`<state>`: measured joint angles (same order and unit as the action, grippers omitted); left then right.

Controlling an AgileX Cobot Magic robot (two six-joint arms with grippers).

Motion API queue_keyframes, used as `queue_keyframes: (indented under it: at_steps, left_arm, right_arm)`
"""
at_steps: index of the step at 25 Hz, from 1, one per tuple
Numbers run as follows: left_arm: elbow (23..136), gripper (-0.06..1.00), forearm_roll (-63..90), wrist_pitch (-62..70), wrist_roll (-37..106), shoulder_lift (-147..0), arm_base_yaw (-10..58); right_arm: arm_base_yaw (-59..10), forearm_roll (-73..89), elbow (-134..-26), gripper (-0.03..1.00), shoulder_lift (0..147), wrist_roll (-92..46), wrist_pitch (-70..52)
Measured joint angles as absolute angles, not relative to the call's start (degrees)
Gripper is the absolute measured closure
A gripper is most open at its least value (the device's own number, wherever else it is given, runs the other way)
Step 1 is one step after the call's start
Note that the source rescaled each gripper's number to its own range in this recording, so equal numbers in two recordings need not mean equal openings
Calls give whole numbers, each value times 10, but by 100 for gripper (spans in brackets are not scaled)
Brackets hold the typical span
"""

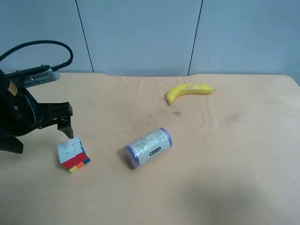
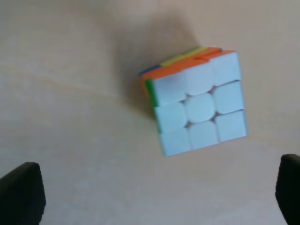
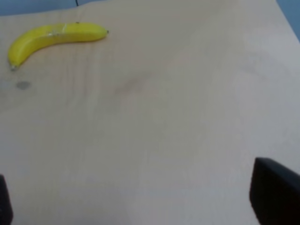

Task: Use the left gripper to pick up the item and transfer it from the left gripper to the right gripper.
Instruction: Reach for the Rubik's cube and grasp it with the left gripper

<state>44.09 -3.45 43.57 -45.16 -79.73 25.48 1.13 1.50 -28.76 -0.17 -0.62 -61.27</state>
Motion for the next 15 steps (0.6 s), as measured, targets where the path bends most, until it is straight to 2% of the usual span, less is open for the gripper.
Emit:
queue_keyframes:
  at_steps: [15]
  left_arm:
    - [442, -5, -26, 318, -551, -942, 272]
  right_arm:
    - [11, 15, -288, -3, -2, -6, -613]
